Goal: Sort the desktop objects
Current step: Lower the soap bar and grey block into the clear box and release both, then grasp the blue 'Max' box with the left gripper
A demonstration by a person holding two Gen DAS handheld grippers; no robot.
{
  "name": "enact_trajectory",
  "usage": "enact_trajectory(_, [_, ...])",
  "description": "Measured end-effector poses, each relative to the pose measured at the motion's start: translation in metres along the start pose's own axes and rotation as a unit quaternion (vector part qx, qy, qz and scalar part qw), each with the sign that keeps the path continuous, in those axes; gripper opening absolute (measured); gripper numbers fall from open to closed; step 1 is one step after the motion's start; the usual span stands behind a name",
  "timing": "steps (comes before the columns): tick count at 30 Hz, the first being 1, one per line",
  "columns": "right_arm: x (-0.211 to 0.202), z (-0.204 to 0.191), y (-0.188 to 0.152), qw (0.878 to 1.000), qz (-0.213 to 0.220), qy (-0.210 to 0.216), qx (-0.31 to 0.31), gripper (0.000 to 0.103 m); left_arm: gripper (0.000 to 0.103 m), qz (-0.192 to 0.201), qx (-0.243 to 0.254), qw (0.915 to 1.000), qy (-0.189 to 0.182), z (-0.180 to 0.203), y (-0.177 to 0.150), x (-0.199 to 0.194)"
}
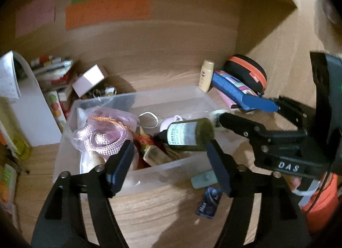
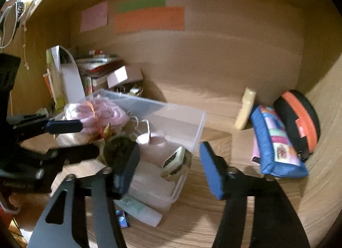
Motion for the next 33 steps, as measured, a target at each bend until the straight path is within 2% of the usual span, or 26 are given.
enact_trajectory(4, [-0.012, 0.007, -0.001, 1.000, 0.006, -0.011, 0.007, 0.079, 0.074, -0.007, 0.018, 0.9998, 0.010, 0.016, -0.009, -0.008])
enact_trajectory(6, [-0.017, 0.013, -0.005, 1.000, 0.002, -0.016, 0.012, 0.082, 0.074, -0.021, 0.018, 0.9996, 0.002, 0.022, -0.018, -0.008])
enact_trajectory(11, [-0.023, 0.031, -0.024, 0.999, -0.027, -0.031, 0.030, 0.083, 0.074, -0.079, 0.028, 0.9964, -0.011, 0.036, -0.051, 0.012])
enact_trajectory(16, [-0.023, 0.045, -0.045, 0.996, -0.055, -0.051, 0.050, 0.084, 0.074, -0.148, 0.033, 0.9883, -0.012, 0.044, -0.073, 0.045])
enact_trajectory(20, [-0.020, 0.048, -0.056, 0.994, -0.076, -0.054, 0.062, 0.084, 0.072, -0.164, 0.031, 0.9856, -0.024, 0.044, -0.077, 0.060])
enact_trajectory(23, [-0.018, 0.045, -0.060, 0.992, -0.091, -0.037, 0.074, 0.084, 0.054, -0.162, 0.043, 0.9852, -0.038, 0.049, -0.076, 0.060])
enact_trajectory(25, [-0.015, 0.042, -0.062, 0.991, -0.101, -0.026, 0.083, 0.084, 0.030, -0.157, 0.052, 0.9851, -0.046, 0.051, -0.077, 0.057])
enact_trajectory(27, [-0.010, 0.038, -0.063, 0.989, -0.110, -0.019, 0.092, 0.084, 0.026, -0.154, 0.055, 0.9853, -0.049, 0.051, -0.078, 0.055])
enact_trajectory(33, [0.010, 0.002, -0.071, 0.983, -0.155, 0.028, 0.094, 0.084, 0.026, -0.137, 0.038, 0.9888, -0.044, 0.037, -0.078, 0.041])
Point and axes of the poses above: each gripper's, at about its wrist camera, not at the fingertips, and x roughly the way its jaws point, z to its right, y to its top, the point moved 5 cm from there along x, roughly the way its jaws point, and after that the axes turned 7 degrees about -y, right-handed, at the moved point
